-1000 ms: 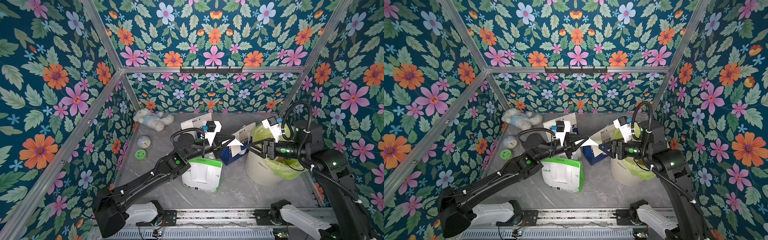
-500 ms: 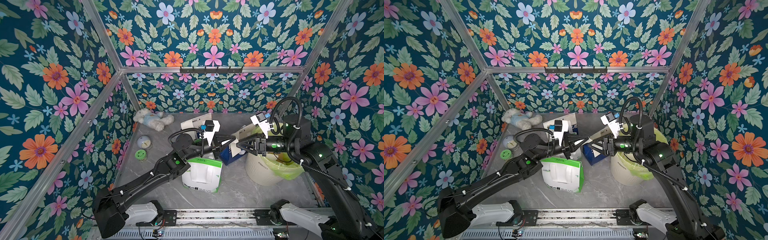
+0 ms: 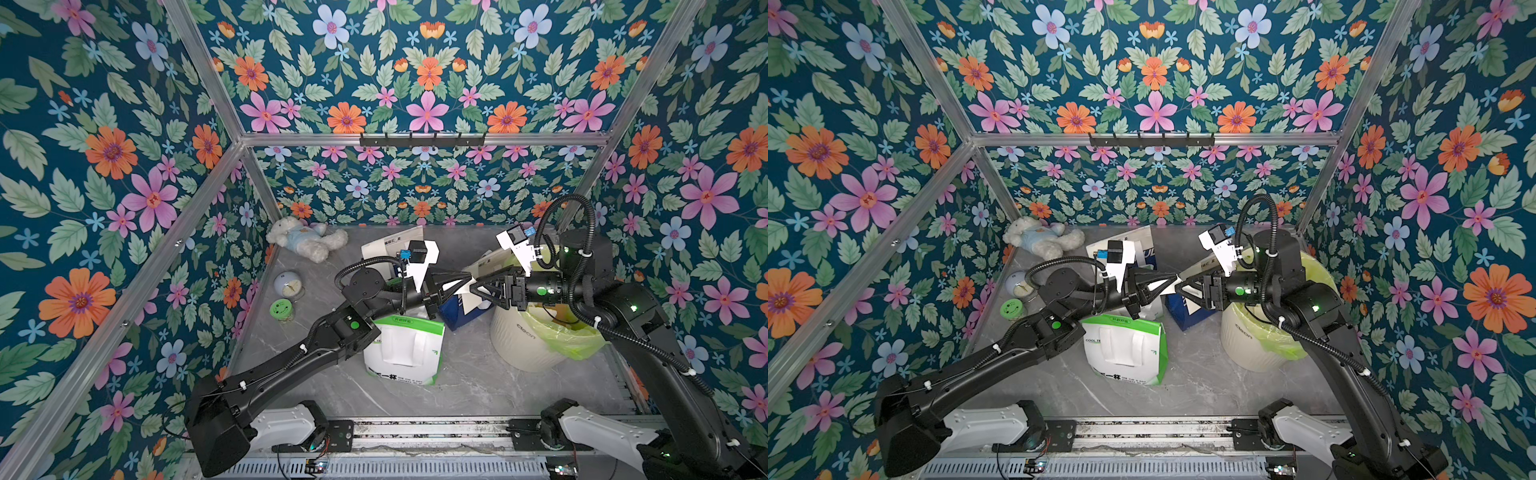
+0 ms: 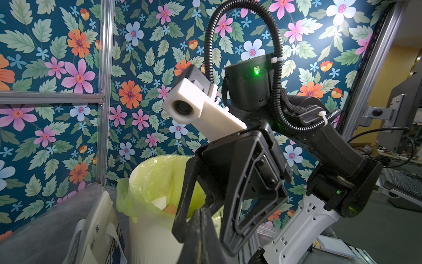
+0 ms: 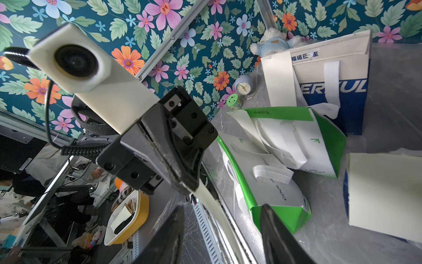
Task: Shred takeout receipts and throw away
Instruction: Place the takeout receipt in the trash bin.
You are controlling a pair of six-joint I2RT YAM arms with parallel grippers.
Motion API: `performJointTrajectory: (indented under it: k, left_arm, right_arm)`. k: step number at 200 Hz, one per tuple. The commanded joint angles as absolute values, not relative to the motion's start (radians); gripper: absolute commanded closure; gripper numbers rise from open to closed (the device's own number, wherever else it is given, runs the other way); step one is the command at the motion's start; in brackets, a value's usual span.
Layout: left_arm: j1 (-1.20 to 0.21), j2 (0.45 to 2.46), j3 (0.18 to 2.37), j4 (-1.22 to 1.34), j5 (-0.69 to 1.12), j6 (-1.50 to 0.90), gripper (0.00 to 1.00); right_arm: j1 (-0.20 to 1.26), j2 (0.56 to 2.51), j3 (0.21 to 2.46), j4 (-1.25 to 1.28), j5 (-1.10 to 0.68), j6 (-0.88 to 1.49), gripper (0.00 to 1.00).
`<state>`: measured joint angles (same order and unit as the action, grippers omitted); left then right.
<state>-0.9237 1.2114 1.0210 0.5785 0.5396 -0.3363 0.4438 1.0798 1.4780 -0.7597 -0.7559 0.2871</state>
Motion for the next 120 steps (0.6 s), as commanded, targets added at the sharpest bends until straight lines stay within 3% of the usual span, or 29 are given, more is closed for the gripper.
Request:
performJointTrajectory:
  k: [1, 53, 72, 90, 102, 120]
  left_arm:
    - [-0.924, 1.210, 1.020, 0.633, 0.546, -0.351, 1.00]
    - [-0.923, 1.223, 1.015, 0.649, 0.549, -0.364, 1.00]
    - [-0.924, 1.220, 1.013, 0.649, 0.546, -0.362, 1.00]
    - [-0.923, 1.216, 1.009, 0.639, 0.529, -0.356, 1.00]
    - [-0.923, 1.214, 1.014, 0.613, 0.492, -0.352, 0.77]
    - [-0.924, 1.212, 1.025, 0.567, 0.475, -0.336, 0.66]
  right_arm:
    - [0.446, 1.084, 1.473, -0.735, -0.761, 0.277, 0.49]
    - [0.477, 1.075, 1.426, -0.643, -0.780, 0.328, 0.76]
    - [0.480, 1.066, 1.414, -0.621, -0.778, 0.354, 1.00]
    - [0.481, 1.050, 1.411, -0.631, -0.739, 0.384, 1.00]
    - [0.479, 1.038, 1.420, -0.667, -0.670, 0.414, 1.00]
    - [0.480, 1.011, 1.436, -0.759, -0.571, 0.427, 1.00]
